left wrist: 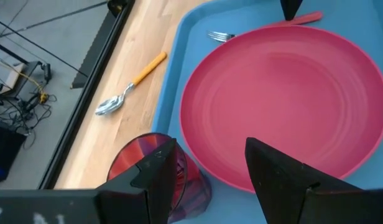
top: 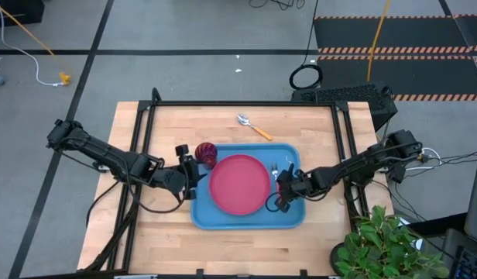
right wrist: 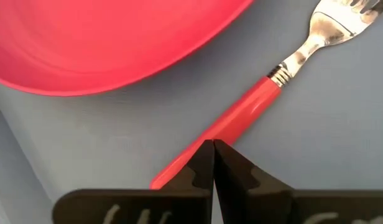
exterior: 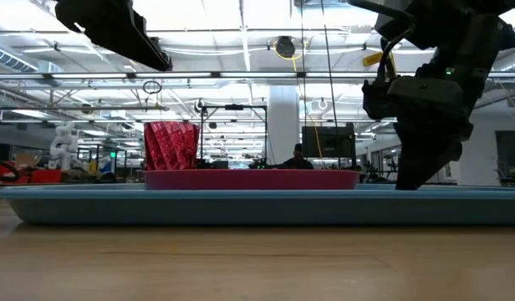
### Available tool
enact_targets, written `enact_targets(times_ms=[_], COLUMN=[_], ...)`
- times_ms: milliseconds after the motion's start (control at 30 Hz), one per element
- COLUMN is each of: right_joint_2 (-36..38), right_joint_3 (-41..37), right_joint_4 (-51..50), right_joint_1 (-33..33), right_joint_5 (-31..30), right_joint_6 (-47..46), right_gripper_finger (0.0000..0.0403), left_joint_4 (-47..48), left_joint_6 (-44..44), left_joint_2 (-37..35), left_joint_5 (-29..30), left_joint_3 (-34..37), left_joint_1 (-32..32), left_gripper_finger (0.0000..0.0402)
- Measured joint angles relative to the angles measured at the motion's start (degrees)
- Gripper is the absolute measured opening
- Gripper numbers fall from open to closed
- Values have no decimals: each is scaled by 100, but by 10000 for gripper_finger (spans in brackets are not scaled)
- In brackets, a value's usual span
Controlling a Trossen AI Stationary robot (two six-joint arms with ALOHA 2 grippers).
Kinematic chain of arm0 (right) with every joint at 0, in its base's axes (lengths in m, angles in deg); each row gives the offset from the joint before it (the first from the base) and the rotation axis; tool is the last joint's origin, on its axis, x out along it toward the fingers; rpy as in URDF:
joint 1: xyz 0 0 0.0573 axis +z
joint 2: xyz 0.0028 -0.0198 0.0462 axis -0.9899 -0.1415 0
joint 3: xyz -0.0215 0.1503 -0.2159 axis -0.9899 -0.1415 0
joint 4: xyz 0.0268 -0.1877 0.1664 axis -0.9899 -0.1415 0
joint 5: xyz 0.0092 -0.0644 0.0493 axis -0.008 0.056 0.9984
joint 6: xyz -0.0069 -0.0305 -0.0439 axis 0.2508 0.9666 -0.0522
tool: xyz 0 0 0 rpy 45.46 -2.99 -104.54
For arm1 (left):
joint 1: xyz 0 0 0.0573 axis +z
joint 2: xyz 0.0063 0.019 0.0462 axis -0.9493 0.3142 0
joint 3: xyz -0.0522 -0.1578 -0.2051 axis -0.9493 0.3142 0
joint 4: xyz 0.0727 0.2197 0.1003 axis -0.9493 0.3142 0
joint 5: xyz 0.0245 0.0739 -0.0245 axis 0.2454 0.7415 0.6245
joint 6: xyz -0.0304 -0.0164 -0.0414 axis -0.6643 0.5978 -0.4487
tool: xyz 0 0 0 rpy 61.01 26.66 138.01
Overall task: Pick and place plate/cup/fork/spoon on tray
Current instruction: Put the pink fork on the blue tray to the right of the pink plate
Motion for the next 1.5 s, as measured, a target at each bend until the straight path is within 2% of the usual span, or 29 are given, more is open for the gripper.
enact_targets(times_ms=[200, 600, 700, 1067, 1300, 1500], right_joint_2=[111, 133, 133, 139, 153, 12], right_joint_3=[247, 261, 97, -479, -776, -791], right_joint_4=[-103, -57, -13, 1002, 1593, 1668], right_joint_1=[-91, 10, 40, -188, -306, -361], right_joint_5=[17, -32, -208, -333, -350, -418], right_joint_6=[444, 2711, 2989, 3092, 2738, 2135], right_gripper_finger=[0, 0, 0, 0, 0, 0], left_joint_4=[-240, -712, -711, -683, -681, -681], left_joint_6=[205, 399, 346, 294, 345, 357], left_joint_2=[0, 0, 0, 0, 0, 0], left_joint_5=[0, 0, 0, 0, 0, 0], left_joint_3=[0, 0, 0, 0, 0, 0], left_joint_1=[5, 3, 0, 0, 0, 0], left_gripper_finger=[193, 193, 193, 193, 193, 193])
